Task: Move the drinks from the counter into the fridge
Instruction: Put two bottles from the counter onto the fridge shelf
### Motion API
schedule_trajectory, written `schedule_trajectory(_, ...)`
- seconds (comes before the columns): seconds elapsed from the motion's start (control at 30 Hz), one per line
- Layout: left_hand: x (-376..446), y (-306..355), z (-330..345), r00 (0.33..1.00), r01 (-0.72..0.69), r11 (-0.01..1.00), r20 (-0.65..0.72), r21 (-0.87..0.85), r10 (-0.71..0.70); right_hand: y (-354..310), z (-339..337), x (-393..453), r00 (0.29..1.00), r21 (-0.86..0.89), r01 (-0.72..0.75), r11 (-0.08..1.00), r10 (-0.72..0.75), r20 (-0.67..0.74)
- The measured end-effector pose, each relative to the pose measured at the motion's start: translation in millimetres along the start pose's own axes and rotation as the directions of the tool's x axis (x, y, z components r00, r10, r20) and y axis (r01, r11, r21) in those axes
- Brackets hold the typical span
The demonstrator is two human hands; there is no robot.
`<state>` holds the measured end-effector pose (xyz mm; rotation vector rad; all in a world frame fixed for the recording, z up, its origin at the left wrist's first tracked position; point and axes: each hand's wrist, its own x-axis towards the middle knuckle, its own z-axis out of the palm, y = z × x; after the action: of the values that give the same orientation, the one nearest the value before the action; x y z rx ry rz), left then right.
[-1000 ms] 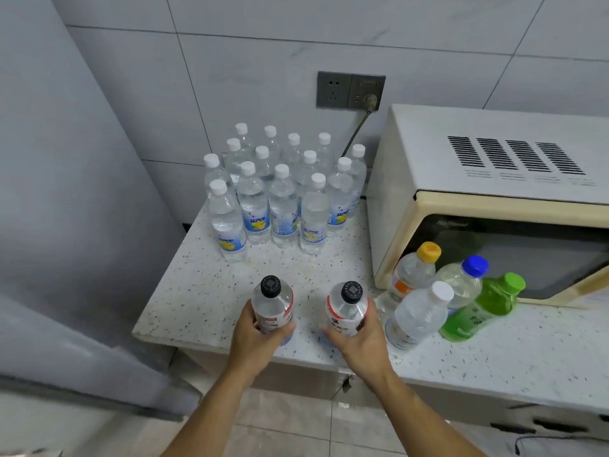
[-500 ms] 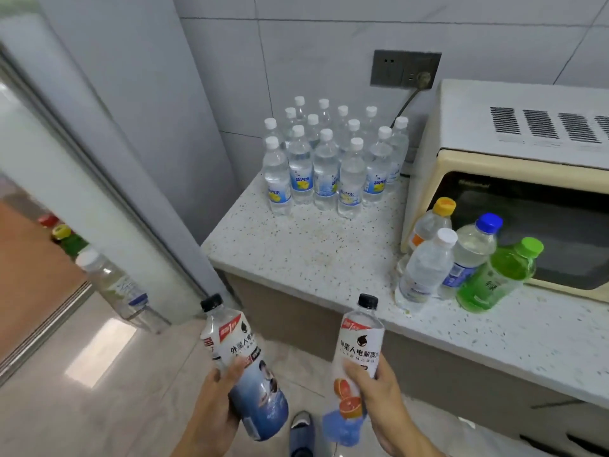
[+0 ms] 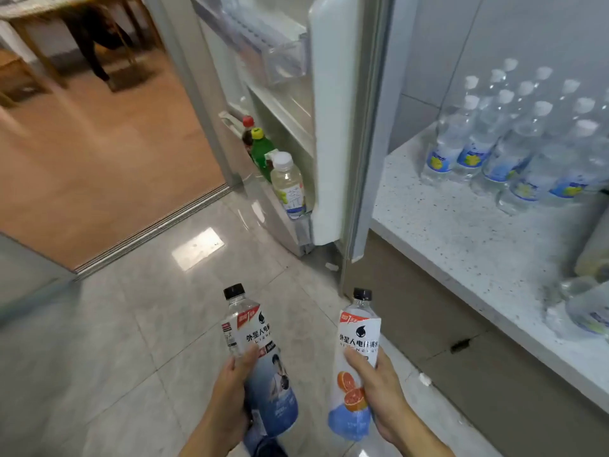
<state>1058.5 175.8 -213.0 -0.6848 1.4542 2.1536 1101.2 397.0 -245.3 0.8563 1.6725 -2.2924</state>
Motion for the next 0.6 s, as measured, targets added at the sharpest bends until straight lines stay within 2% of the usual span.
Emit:
schedule_trajectory(0.17, 9, 40, -74, 0.996, -0.054, 0.997, -0.071, -0.049, 0.051, 4, 92, 25, 0.995, -0.089, -0.024, 0.996, 0.032, 0.091)
schedule_trajectory(0.4, 29, 130, -174, 0.985, -0.137, 0.986, -0.117, -0.096, 0.125, 8, 249, 63, 0.98, -0.187, 0.006, 0.982, 0.032, 0.199)
schedule_trajectory(0.6, 50, 198, -232, 0.972, -0.194, 0.968, -0.165, -0.157, 0.168, -8, 356, 97, 0.967, -0.234, 0.034, 0.972, 0.027, 0.252)
